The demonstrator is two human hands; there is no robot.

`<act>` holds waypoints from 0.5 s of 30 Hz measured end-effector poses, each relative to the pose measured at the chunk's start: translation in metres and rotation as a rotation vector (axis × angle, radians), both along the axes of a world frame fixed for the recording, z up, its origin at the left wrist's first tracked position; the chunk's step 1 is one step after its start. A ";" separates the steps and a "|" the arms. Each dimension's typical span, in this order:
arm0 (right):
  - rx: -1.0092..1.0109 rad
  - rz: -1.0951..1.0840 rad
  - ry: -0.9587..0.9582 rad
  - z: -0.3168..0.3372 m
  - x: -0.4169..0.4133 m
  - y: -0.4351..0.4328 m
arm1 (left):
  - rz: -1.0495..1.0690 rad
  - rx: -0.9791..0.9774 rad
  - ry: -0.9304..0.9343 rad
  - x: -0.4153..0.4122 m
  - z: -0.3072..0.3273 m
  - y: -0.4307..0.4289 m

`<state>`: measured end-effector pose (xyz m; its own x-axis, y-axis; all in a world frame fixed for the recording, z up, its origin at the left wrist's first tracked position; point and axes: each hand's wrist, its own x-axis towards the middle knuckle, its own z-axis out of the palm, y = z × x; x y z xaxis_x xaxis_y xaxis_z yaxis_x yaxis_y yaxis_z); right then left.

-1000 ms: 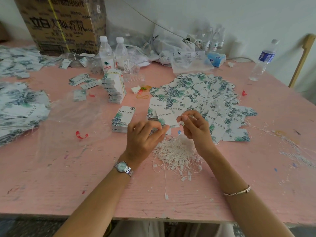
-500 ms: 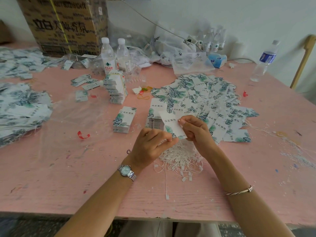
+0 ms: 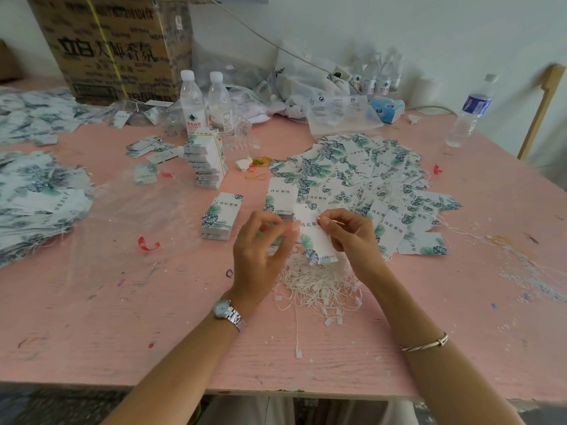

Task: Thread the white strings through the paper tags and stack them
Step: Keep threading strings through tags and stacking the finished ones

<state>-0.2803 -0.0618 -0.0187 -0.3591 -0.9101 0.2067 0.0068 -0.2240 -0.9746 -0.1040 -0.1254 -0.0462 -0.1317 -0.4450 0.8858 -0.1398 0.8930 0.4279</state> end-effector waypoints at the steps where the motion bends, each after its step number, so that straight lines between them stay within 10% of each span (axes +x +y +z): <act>1: -0.013 0.012 0.022 0.000 0.001 0.001 | -0.001 0.094 0.007 0.001 0.000 -0.001; 10: -0.075 0.071 0.324 -0.001 0.008 0.003 | -0.143 0.505 0.009 -0.003 -0.003 -0.003; 15: -0.128 0.010 0.168 -0.002 0.008 -0.001 | -0.247 0.580 0.027 -0.004 -0.003 -0.005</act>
